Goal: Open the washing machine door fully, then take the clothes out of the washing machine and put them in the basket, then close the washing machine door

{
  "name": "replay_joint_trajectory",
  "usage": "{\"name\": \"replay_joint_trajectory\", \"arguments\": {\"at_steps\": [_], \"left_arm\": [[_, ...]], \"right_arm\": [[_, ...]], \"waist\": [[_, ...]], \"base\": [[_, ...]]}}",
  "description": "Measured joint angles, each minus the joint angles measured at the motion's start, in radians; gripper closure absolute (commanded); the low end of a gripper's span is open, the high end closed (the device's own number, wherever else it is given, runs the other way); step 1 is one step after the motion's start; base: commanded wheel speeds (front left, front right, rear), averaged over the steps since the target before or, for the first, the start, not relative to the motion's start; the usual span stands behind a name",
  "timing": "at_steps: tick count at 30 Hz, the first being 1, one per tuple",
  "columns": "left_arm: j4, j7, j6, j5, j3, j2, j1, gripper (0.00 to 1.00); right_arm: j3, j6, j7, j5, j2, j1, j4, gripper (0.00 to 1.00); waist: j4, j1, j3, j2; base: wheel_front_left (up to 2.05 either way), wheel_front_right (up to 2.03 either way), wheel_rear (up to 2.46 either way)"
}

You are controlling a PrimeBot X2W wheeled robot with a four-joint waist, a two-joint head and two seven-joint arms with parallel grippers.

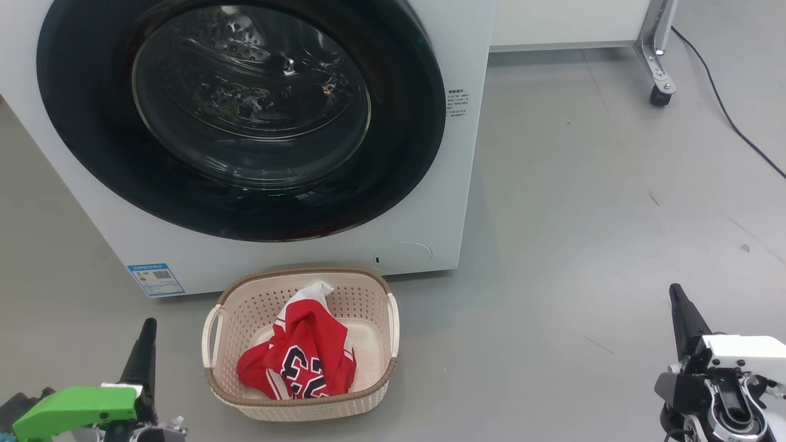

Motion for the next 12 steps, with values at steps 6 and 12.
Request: {"name": "replay_joint_trajectory", "arguments": {"at_steps": [6,12], "left_arm": [[0.001,0.0,0.0,0.0,0.001,0.0,-0.001,1.0],[0.002,0.0,0.0,0.0,0.002,0.0,-0.001,1.0]], "right_arm": [[-0.001,0.003,0.0,0.0,0.0,0.0,0.001,1.0],[-0.001,0.003,0.0,0.0,0.0,0.0,0.001,1.0]], "waist": [[0.0,0.0,0.0,0.0],[0.0,0.0,0.0,0.0]], "base": [[0.0,0.0,0.0],[0.0,0.0,0.0]]}}
